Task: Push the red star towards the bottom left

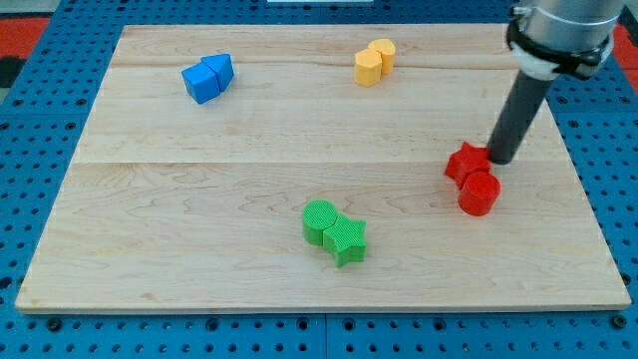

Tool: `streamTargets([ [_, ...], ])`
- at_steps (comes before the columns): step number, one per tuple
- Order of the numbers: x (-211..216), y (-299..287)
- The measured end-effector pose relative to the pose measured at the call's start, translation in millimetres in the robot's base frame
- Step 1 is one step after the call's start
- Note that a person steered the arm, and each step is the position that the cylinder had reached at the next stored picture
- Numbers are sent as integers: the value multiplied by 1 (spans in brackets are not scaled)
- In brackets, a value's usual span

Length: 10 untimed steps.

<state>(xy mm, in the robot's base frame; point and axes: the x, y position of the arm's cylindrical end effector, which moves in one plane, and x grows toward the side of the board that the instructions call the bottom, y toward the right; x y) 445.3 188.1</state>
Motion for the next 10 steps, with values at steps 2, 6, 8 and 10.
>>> streamTargets([
  [2, 19, -48],
  [6, -22, -246],
  [8, -52, -272],
  [10, -20, -331],
])
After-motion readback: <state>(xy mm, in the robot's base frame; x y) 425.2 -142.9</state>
